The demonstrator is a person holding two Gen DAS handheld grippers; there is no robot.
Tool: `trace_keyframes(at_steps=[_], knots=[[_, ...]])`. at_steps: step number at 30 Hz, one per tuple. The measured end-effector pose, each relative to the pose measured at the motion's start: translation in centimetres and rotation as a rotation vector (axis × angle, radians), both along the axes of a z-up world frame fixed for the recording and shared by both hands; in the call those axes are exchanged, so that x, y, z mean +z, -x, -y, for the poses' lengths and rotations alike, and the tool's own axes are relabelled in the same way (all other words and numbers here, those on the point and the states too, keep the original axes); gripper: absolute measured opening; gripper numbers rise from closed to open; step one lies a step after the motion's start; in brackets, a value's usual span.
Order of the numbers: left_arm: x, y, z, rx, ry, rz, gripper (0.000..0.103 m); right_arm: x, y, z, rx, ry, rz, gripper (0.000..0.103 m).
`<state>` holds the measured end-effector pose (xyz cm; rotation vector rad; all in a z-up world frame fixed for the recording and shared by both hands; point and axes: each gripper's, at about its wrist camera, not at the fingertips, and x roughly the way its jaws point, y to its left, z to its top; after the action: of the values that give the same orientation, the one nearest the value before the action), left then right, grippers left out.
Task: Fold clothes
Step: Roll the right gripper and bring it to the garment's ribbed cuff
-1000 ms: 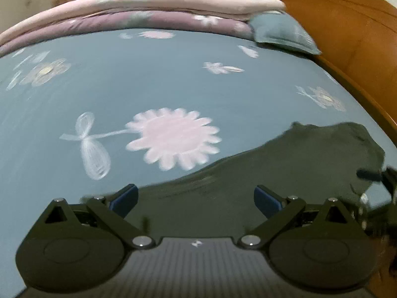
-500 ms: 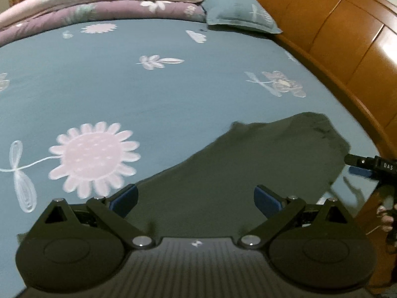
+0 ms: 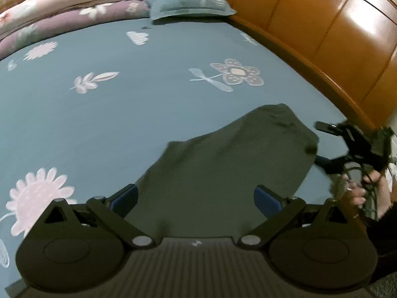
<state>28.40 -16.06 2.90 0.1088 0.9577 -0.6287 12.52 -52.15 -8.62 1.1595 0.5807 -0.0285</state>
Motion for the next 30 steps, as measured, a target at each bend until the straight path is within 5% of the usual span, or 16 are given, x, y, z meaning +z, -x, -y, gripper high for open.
trace_keyframes(at_steps=[11,17,23,30], knots=[[-0.7,-0.5,0.9,0.023,0.019,-0.03,0.099,0.6,0.3,-1.6,0.046,0.201,0.052,0.103],[-0.2,0.2,2.0,-0.006,0.02,0.001,0.099,0.9,-3.0,-1.3,0.075,0.312,0.074,0.103],[-0.5,0.4,2.0,0.0,0.033,-0.01,0.099,0.5,-0.3,-2.7,0.113,0.253,0.119,0.103],[-0.2,0.7,3.1,-0.041,0.049,-0.009,0.099,0.6,-3.9,-1.6,0.137,0.229,0.124,0.103]])
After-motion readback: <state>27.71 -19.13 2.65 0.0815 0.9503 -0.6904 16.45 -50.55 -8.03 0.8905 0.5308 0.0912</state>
